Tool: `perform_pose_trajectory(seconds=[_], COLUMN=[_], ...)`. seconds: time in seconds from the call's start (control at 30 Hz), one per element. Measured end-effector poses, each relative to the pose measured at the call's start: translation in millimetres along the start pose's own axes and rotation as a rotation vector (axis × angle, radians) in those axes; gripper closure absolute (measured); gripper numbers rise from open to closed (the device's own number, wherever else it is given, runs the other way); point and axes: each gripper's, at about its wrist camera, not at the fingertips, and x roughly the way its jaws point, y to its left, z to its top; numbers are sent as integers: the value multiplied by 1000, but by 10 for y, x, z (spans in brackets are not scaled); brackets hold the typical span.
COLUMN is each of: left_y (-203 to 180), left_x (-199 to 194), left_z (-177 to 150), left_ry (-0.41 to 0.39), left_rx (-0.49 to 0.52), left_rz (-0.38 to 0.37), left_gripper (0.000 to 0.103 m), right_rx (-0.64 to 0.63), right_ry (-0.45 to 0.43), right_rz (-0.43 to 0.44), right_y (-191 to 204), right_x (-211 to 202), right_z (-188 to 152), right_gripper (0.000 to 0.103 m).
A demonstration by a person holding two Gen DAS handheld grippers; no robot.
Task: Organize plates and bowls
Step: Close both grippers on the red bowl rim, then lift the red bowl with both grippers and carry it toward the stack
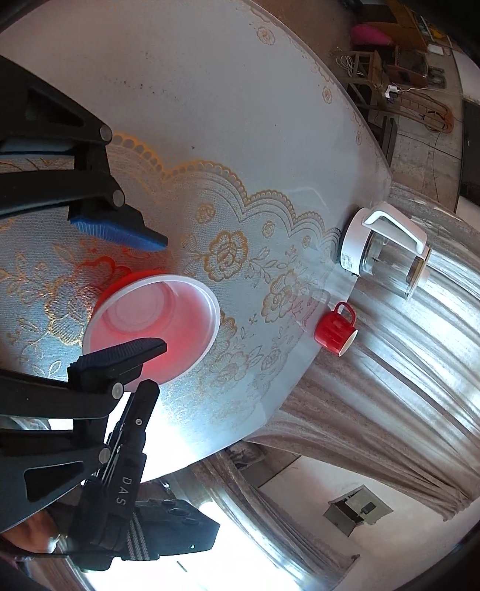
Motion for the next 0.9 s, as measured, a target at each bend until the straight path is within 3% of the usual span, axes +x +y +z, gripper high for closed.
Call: perform_pose_trajectory(seconds=[0.03, 0.23, 0.53, 0.77, 0.9], left_y=[-7, 18, 67, 118, 226], left_x=[53, 226, -56, -526, -796], left_z=[8, -55, -273, -565, -775], left_ry=[14, 64, 42, -3, -21], left_rx=[0, -15, -28, 26, 6], left_rz=[6, 46, 28, 63, 58], left_gripper=[68, 89, 90, 90, 90], right_rx=[-3, -9, -45, -109, -153], right_ry=[3, 21, 15, 58, 77], right_rz=[-11, -13, -8, 11, 34], right_y=[1, -3, 95, 321, 473], right_x=[26, 53, -56, -116, -172], right_z=[6, -31, -162, -497, -709], right_gripper=[87, 92, 93, 93, 93])
